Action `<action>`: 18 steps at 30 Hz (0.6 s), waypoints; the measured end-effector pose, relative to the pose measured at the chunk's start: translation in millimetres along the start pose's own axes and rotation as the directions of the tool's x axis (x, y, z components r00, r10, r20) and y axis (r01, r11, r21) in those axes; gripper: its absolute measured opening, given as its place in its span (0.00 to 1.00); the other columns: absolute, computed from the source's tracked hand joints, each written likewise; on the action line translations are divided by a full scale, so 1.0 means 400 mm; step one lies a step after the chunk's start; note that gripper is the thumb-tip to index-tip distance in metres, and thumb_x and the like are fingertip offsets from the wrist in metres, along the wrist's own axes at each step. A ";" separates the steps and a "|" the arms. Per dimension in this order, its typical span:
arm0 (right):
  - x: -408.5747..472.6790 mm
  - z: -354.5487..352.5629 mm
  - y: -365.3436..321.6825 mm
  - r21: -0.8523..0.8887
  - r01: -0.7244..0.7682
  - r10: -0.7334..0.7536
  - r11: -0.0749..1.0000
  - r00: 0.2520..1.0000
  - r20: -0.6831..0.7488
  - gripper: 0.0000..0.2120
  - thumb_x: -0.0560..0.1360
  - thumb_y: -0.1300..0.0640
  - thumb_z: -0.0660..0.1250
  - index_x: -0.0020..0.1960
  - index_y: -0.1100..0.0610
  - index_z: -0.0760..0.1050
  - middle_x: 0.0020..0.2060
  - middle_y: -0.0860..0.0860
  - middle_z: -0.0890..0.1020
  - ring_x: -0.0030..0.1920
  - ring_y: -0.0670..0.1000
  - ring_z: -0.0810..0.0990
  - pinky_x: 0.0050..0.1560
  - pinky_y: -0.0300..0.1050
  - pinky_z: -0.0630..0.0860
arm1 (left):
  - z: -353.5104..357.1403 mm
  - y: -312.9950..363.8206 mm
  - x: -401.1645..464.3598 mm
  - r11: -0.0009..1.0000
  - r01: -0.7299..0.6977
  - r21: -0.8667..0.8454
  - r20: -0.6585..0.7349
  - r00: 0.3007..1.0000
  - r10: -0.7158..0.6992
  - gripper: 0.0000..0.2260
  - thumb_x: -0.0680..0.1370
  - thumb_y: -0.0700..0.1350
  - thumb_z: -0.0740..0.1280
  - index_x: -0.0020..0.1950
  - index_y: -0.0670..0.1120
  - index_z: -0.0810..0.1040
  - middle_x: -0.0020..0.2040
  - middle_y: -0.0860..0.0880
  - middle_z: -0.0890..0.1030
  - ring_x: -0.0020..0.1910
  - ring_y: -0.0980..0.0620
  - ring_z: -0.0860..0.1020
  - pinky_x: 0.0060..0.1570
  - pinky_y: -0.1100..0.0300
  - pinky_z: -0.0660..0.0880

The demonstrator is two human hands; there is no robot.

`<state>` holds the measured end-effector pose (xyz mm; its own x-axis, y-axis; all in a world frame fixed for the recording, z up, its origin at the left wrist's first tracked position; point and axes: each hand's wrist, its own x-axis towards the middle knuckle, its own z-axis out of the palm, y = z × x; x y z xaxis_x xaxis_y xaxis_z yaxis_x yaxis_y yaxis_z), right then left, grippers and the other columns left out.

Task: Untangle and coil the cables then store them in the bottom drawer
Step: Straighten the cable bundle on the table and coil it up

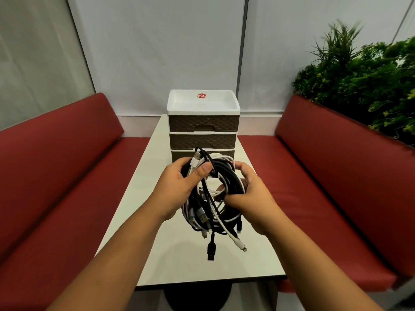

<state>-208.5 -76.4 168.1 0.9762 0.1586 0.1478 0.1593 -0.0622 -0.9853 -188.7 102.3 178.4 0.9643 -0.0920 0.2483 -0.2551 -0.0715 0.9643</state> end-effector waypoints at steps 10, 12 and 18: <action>-0.021 0.034 -0.004 -0.331 0.073 -0.156 0.941 0.961 -0.230 0.38 0.67 0.61 0.76 0.66 0.36 0.61 0.43 0.42 0.79 0.43 0.43 0.81 0.42 0.37 0.77 | 0.000 -0.016 0.005 0.997 0.057 -0.047 -0.008 0.998 -0.058 0.18 0.71 0.58 0.71 0.54 0.49 0.81 0.45 0.49 0.85 0.45 0.53 0.83 0.46 0.55 0.79; -0.023 0.043 -0.001 -0.305 0.075 -0.161 0.949 0.951 -0.265 0.31 0.67 0.61 0.75 0.58 0.35 0.65 0.39 0.43 0.80 0.38 0.42 0.81 0.38 0.37 0.75 | -0.004 -0.012 0.006 0.998 0.054 -0.043 0.002 0.999 -0.054 0.18 0.71 0.58 0.71 0.55 0.49 0.81 0.46 0.49 0.85 0.47 0.52 0.83 0.47 0.56 0.78; -0.010 0.024 0.004 -0.227 0.038 -0.063 0.973 0.992 -0.107 0.24 0.68 0.59 0.74 0.56 0.38 0.72 0.40 0.48 0.84 0.40 0.49 0.83 0.44 0.52 0.82 | -0.014 -0.021 0.005 0.999 0.043 -0.027 -0.013 0.999 -0.043 0.19 0.71 0.60 0.72 0.55 0.49 0.81 0.48 0.47 0.85 0.50 0.47 0.83 0.54 0.49 0.79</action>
<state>-213.6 -67.8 164.9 0.9743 0.0557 0.2184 0.2252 -0.2786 -0.9336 -184.2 108.4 171.2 0.9753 -0.0757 0.2073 -0.2113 -0.0482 0.9762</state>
